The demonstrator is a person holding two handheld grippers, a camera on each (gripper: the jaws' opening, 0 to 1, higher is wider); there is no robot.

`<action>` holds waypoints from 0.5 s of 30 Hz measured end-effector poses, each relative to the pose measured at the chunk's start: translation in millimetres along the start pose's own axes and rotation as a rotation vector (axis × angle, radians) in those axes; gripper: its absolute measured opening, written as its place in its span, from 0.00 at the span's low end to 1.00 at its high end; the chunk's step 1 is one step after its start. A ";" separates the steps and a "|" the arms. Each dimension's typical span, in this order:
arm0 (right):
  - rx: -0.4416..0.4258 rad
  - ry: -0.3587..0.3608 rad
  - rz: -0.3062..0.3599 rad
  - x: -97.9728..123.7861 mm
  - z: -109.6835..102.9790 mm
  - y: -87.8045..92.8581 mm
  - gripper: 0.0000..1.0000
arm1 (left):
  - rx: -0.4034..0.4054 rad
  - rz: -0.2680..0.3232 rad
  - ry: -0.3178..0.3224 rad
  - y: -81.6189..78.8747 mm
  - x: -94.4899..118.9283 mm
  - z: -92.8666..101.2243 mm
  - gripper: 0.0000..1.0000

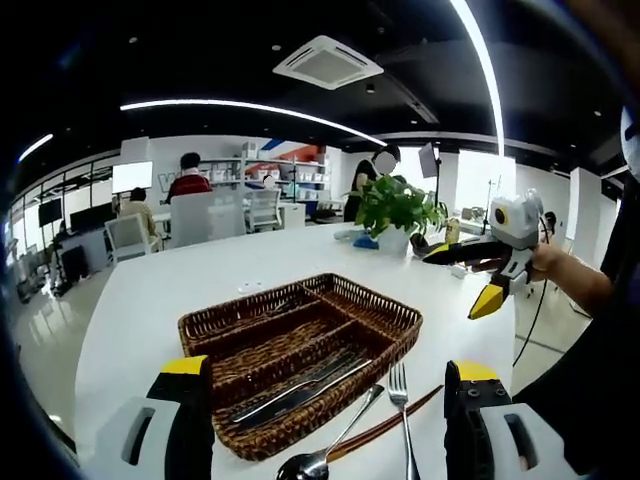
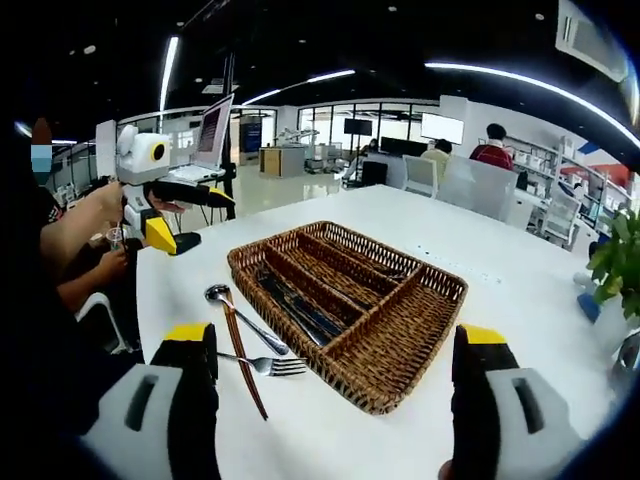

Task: Arrange the knives, forks, and spoons in their matching storage slots by inserting each utensil handle-first until every utensil is classified and aligned in the correct compartment

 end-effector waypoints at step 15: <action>0.000 -0.018 -0.005 -9.2 -5.6 0.0 1.00 | 0.003 -0.003 -0.001 2.7 4.2 4.7 1.00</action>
Point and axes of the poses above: the point that each gripper's makers call its tool centre point, and the gripper's own axes: x roughly backward along the fingers, z roughly to its right, y roughly out of its underside, the point moved 4 cm from there along x, roughly backward along the fingers, and after that the axes turned 10 degrees about -z, right-handed, at the moved point
